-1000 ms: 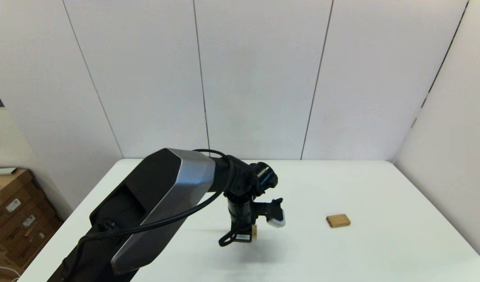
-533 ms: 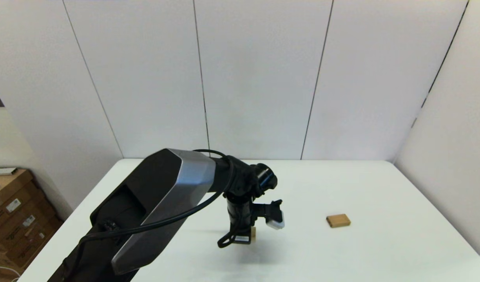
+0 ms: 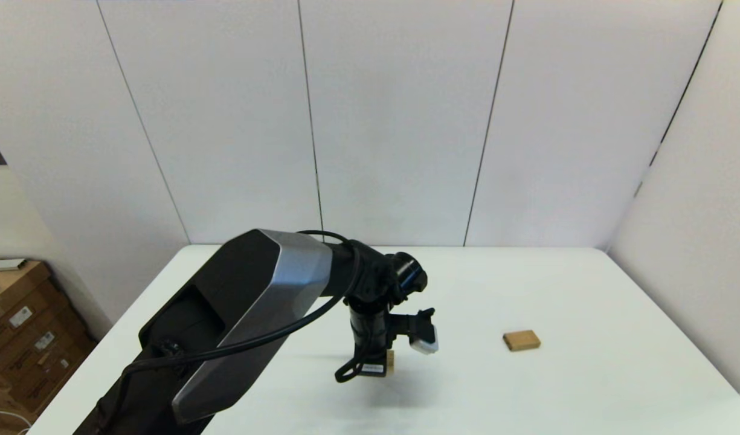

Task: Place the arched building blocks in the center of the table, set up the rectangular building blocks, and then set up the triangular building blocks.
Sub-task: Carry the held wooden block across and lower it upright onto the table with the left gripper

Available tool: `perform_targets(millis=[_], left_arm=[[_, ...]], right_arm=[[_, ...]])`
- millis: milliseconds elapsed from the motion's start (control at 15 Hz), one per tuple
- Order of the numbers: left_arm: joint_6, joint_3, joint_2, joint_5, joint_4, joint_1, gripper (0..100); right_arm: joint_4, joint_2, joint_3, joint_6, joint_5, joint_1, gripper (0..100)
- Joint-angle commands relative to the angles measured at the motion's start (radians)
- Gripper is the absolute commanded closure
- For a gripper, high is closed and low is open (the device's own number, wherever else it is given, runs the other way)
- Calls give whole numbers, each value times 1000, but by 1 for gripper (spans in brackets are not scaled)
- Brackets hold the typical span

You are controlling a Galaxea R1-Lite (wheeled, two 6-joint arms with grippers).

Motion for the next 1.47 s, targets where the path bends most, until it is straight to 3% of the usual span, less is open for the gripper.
perform_targets(millis=[67, 1400, 1467], left_arm=[[5, 0, 4, 4, 4, 0, 100], [-4, 0, 18, 4, 8, 0, 100], [-4, 0, 18, 4, 8, 0, 0]], right_arm=[[0, 0, 0, 0, 1, 0, 0], [0, 0, 0, -2, 1, 0, 0], [0, 0, 0, -2, 1, 0, 0]])
